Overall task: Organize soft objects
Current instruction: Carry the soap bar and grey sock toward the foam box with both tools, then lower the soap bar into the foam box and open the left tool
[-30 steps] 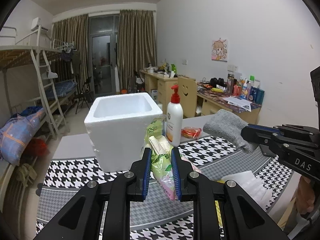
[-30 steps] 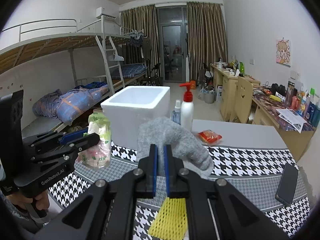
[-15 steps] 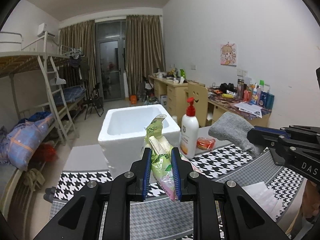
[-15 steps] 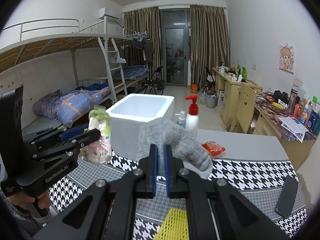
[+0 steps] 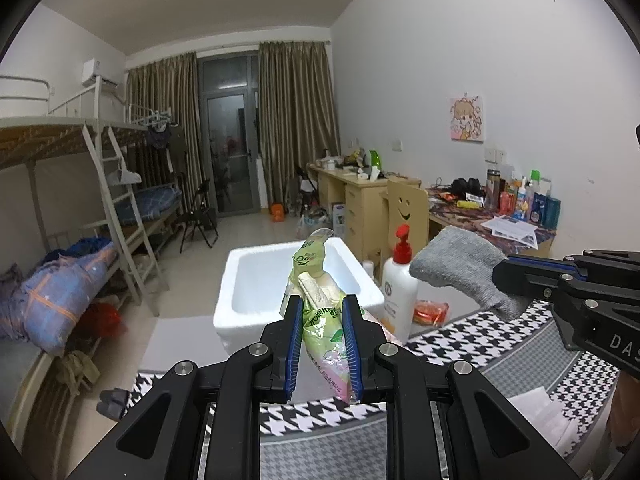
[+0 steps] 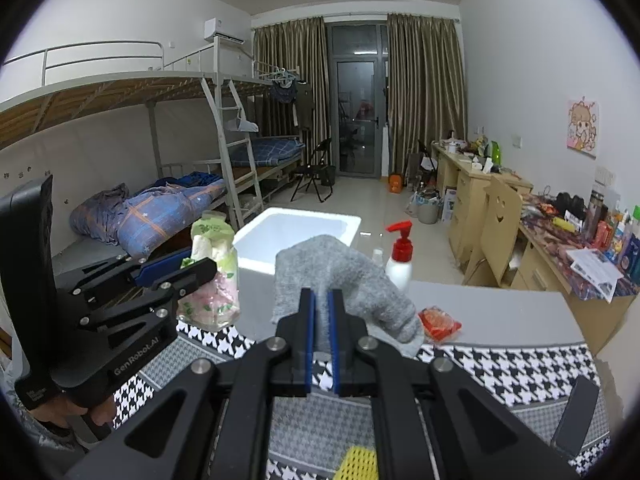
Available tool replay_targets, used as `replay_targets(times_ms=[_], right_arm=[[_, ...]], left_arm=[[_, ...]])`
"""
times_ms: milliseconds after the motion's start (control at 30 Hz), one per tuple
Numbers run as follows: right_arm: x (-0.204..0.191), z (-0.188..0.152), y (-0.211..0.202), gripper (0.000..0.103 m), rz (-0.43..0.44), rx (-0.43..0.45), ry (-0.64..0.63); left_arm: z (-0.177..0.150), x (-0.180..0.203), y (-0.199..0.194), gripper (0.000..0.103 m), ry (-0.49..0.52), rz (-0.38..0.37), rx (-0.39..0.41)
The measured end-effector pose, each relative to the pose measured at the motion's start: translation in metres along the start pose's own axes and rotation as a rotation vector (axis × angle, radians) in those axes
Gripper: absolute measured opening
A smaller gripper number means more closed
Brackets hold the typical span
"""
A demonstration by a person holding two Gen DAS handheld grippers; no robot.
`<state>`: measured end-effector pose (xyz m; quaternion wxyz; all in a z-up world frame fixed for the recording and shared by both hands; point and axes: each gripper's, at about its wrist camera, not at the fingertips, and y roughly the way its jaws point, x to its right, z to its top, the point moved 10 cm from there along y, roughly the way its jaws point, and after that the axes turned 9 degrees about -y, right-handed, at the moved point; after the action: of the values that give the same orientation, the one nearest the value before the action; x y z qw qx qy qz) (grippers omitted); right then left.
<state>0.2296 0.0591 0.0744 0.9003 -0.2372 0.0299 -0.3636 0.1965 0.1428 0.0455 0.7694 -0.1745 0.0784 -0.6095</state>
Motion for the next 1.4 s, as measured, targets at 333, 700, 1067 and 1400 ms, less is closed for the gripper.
replay_targets(times_ms=[333,700,1067,1400], right_arm=[[0.004,0.020,0.010,0.009,-0.012,0.012,-0.012],[0.007,0.034,0.021,0.009,-0.018,0.008,0.006],[0.007,0.041,0.035,0.009,-0.041,-0.006,-0.007],[0.006,0.046,0.047,0.009,-0.038,-0.026,-0.009]], left_arm=[[0.024,-0.002,0.015,0.022,-0.005,0.009,0.027],[0.040,-0.015,0.044,0.021,-0.039,0.024,0.013],[0.043,-0.033,0.078,0.021,-0.089,0.028,-0.023],[0.040,-0.031,0.111,0.021,-0.089,0.017,-0.082]])
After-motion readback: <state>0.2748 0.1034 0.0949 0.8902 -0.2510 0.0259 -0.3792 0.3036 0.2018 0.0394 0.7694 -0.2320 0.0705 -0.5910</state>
